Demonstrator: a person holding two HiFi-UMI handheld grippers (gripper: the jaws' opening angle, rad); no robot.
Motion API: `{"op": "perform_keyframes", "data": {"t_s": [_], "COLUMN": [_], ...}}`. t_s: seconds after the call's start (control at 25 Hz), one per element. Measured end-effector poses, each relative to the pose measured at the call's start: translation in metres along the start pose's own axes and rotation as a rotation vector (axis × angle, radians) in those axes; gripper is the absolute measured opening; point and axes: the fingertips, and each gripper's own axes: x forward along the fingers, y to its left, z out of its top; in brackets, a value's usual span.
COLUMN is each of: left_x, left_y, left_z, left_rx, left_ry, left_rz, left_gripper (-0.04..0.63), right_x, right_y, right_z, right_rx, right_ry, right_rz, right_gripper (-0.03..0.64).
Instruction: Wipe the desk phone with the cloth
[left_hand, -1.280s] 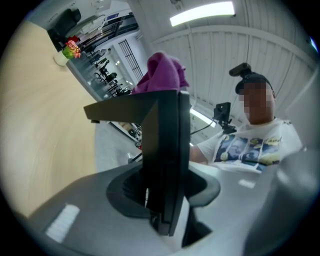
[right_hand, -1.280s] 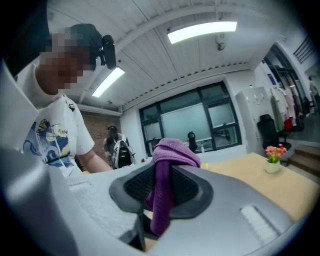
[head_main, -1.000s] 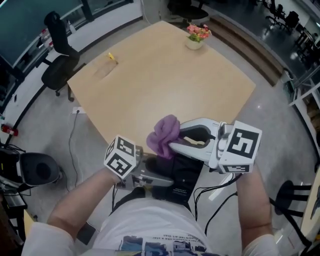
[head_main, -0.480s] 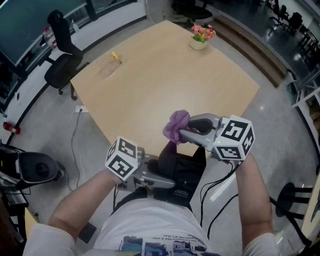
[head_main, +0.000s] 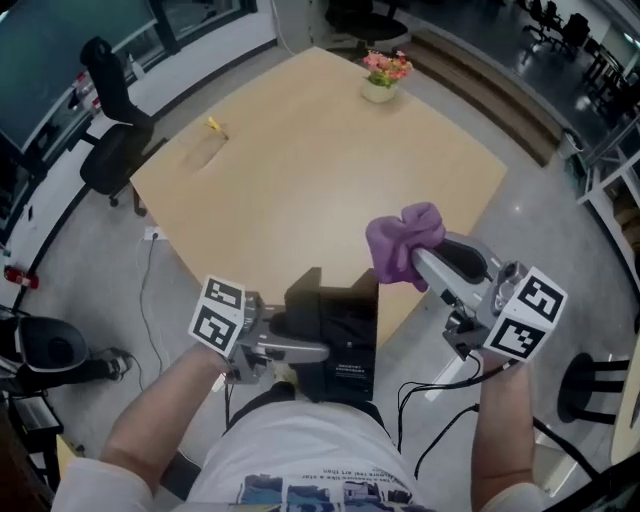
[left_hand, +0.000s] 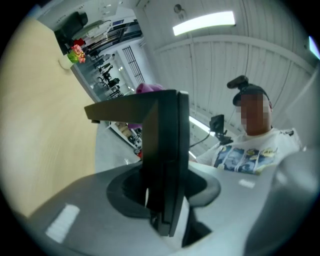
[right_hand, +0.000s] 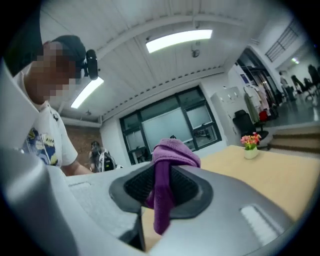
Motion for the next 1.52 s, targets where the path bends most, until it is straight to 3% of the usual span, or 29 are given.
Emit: {"op": "perform_keyframes", "data": {"t_s": [0.32, 0.56, 0.8, 0.96, 1.2, 1.52], "left_x": [-0.016, -0.019, -0.02, -0.01, 0.006, -0.013], "left_y": [0.005, 0.006, 0.013, 0.006, 0.001, 0.004], "left_z": [0.027, 0.046, 0.049, 0.045, 0.036, 0.046], "left_rx": [-0.004, 0.001, -0.003, 0.004, 0.006, 0.02], "left_ry": [-0.068, -0.1, -0.111, -0.088, -0.075, -0.152], "left_rz": [-0.002, -0.011, 0.014, -0.002, -0.008, 0.054], "left_gripper": [0.181, 0.181, 0.181, 0.181, 0.181, 0.181], "right_x": [-0.005, -0.015, -0.032, -0.029, -0.006, -0.013], "right_y": [0.025, 0.052, 0.055, 0.031, 0.026, 0.048], "right_z": [-0.065, -0.112, -0.147, -0.123, -0.096, -0.146], "right_rx": [0.279, 0.353, 0.34, 0.327, 0.315, 0.329], "right_ry": [-0.057, 0.033, 0.141, 0.078, 0.02, 0.152], "right_rz": [0.043, 0.134, 0.148, 0.112, 0.184, 0.221], "right_gripper": [0.088, 0.089, 0.089, 0.089, 0.089, 0.088]}}
